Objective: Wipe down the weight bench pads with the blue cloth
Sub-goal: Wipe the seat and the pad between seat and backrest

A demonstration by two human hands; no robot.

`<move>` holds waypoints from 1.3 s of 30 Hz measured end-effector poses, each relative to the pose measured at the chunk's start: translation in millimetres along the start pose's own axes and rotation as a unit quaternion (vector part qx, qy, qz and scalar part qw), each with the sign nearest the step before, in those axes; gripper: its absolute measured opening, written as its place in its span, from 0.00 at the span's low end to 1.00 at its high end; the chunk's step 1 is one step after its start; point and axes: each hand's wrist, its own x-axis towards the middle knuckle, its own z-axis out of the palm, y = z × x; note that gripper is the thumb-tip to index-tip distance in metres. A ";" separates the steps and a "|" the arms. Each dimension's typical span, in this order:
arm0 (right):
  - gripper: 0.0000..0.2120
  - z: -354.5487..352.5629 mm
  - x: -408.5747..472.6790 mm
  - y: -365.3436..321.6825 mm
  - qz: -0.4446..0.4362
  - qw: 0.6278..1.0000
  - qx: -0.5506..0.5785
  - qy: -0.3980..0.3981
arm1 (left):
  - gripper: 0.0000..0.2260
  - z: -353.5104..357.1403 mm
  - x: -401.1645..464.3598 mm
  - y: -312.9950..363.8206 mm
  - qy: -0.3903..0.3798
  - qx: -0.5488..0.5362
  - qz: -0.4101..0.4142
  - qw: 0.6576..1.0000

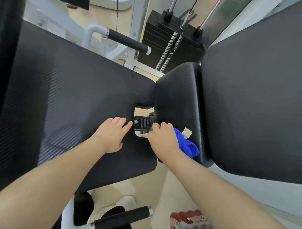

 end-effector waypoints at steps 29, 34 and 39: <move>0.19 -4.8 208.4 13.4 0.224 0.898 0.340 0.164 | 0.68 -55.0 140.4 -102.9 0.015 0.008 -0.111 0.994; 0.15 -14.3 239.2 32.5 0.301 0.858 0.395 0.128 | 0.67 -57.0 140.4 -102.8 0.016 0.004 -0.109 0.994; 0.21 -12.3 184.3 -10.0 0.192 0.858 0.455 0.141 | 0.61 -59.0 138.9 -102.6 0.051 -0.027 -0.096 0.994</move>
